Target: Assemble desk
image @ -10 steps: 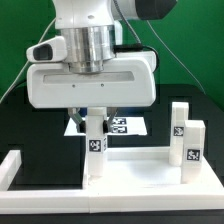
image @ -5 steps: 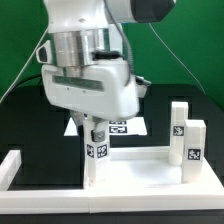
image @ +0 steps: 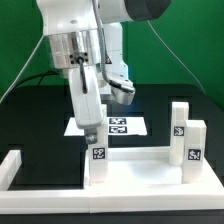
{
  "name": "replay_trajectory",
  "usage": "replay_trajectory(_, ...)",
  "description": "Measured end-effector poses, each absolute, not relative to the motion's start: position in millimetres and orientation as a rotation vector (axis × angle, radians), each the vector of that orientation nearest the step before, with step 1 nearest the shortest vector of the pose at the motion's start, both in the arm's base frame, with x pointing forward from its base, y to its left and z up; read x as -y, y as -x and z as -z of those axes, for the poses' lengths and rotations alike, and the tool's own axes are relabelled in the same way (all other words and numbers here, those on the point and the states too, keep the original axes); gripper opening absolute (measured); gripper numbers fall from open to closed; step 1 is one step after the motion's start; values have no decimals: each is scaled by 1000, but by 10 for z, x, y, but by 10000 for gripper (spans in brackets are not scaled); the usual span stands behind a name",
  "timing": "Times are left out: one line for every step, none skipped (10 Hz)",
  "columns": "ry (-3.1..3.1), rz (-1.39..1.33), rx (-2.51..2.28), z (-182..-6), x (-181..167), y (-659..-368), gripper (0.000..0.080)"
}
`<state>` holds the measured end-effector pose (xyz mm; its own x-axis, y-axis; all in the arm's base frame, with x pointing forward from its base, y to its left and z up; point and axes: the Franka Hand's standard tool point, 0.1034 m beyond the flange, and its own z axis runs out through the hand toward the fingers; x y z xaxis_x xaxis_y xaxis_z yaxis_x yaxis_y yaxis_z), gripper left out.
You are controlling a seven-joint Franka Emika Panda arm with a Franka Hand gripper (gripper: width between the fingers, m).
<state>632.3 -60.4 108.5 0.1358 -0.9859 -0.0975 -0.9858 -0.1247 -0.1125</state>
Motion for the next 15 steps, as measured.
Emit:
replay_trajectory(2369,11,-1846,-1085,592,-6320,312)
replay_trajectory(2555,17,-1605,-1084,559,-6309,505)
replay_trajectory(2681,0,-1398,-1062,514,-6266,505)
replay_trajectory(2732,2,-1295,-1051,493,-6246,617)
replay_trajectory(2765,7,-1224,-1046,509,-6246,644)
replay_trajectory(2791,10,-1164,-1045,514,-6245,644)
replay_trajectory(2871,24,-976,-1047,514,-6249,648)
replay_trajectory(2985,58,-627,-1026,514,-6244,648)
replay_trajectory(3041,48,-338,-917,524,-6118,649)
replay_trajectory(3043,49,-306,-922,484,-6107,649)
replay_trajectory(3038,47,-351,-920,493,-6110,624)
replay_trajectory(3038,45,-353,-913,503,-6104,489)
replay_trajectory(3028,42,-421,-912,501,-6104,353)
replay_trajectory(3010,37,-528,-910,499,-6103,353)
replay_trajectory(2988,32,-638,-910,493,-6104,172)
